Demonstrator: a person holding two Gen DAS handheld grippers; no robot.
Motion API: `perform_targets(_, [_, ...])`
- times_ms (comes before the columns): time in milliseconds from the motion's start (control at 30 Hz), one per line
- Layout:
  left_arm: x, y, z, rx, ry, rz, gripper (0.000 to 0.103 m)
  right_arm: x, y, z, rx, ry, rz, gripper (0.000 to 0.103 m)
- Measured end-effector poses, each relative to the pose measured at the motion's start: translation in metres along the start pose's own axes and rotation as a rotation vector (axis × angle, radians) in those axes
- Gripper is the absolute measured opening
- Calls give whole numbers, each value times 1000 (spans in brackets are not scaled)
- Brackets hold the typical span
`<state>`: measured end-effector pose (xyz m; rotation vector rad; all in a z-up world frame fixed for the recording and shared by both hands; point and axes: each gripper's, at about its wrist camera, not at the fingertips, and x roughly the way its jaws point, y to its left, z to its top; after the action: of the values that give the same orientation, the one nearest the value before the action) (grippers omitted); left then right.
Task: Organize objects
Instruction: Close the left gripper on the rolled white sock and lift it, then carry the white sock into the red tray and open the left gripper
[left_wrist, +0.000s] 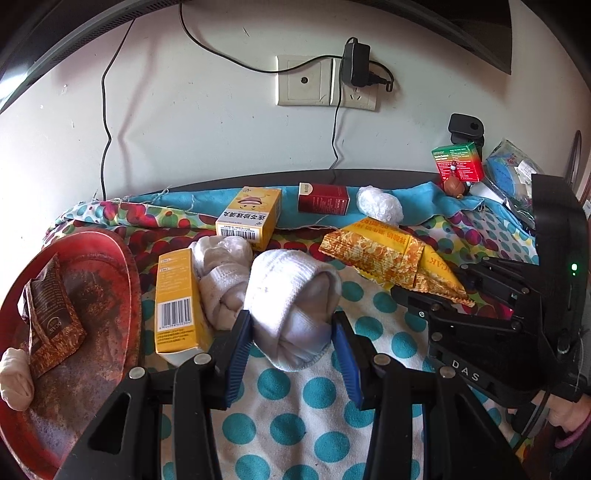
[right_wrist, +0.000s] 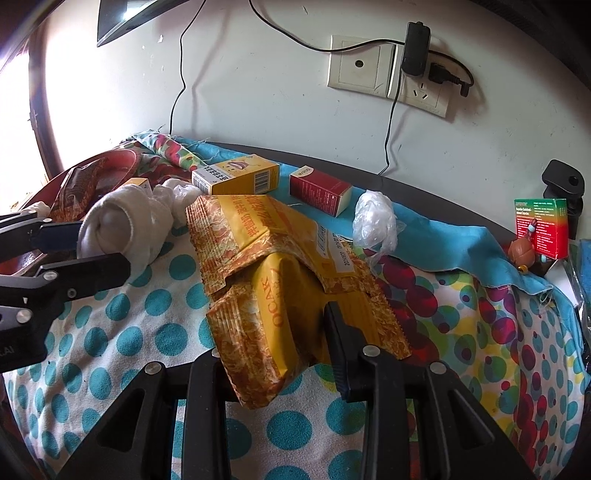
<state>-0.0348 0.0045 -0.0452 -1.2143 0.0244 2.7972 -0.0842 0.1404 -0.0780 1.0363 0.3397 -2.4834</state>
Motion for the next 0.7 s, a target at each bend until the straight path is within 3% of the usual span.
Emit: perform_targets(700, [-34,56,1,-81,-41,78,44,-1,0,1,-1,3,5,30])
